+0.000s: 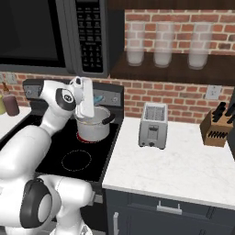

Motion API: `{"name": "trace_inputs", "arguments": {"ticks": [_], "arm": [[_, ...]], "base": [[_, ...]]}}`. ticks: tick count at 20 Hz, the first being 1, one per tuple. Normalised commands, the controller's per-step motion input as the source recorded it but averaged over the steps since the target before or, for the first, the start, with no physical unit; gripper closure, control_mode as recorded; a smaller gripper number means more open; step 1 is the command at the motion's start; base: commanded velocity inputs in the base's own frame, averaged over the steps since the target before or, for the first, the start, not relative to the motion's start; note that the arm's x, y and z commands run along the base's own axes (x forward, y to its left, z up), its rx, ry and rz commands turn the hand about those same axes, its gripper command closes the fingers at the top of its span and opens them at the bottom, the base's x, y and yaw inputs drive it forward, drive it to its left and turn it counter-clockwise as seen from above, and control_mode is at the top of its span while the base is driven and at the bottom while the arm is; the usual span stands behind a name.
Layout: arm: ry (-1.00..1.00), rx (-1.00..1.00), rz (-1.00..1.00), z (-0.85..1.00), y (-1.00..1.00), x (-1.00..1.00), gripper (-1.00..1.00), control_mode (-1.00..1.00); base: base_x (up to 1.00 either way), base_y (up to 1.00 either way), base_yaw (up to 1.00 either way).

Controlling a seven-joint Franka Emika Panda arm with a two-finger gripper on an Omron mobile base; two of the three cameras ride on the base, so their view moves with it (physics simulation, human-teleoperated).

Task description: Put the avocado and squash in the pot. Retrieve the spatula and lightly stir the vegetables in the pot.

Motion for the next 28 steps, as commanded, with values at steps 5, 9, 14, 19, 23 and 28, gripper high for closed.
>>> {"name": "trace_inputs", "arguments": {"ticks": [5, 9, 14, 19, 23, 28], "arm": [[0.01, -0.04, 0.0, -0.18, 0.0, 0.3, 1.0, -1.0], [0.02, -0.02, 0.0, -0.14, 0.0, 0.29, 1.0, -1.0], [0.03, 0.0, 0.0, -0.07, 0.0, 0.28, 1.0, -1.0], [0.04, 0.0, 0.0, -0.07, 0.0, 0.3, 1.0, -1.0], [0.02, -0.05, -0.01, -0.22, 0.0, 0.3, 1.0, -1.0], [0.02, -0.06, 0.0, -0.24, 0.0, 0.27, 1.0, -1.0]], "base": [[0.0, 0.0, 0.0], [0.0, 0.0, 0.0], [0.0, 0.0, 0.0], [0.0, 0.0, 0.0], [0.0, 0.0, 0.0], [0.0, 0.0, 0.0]]}}
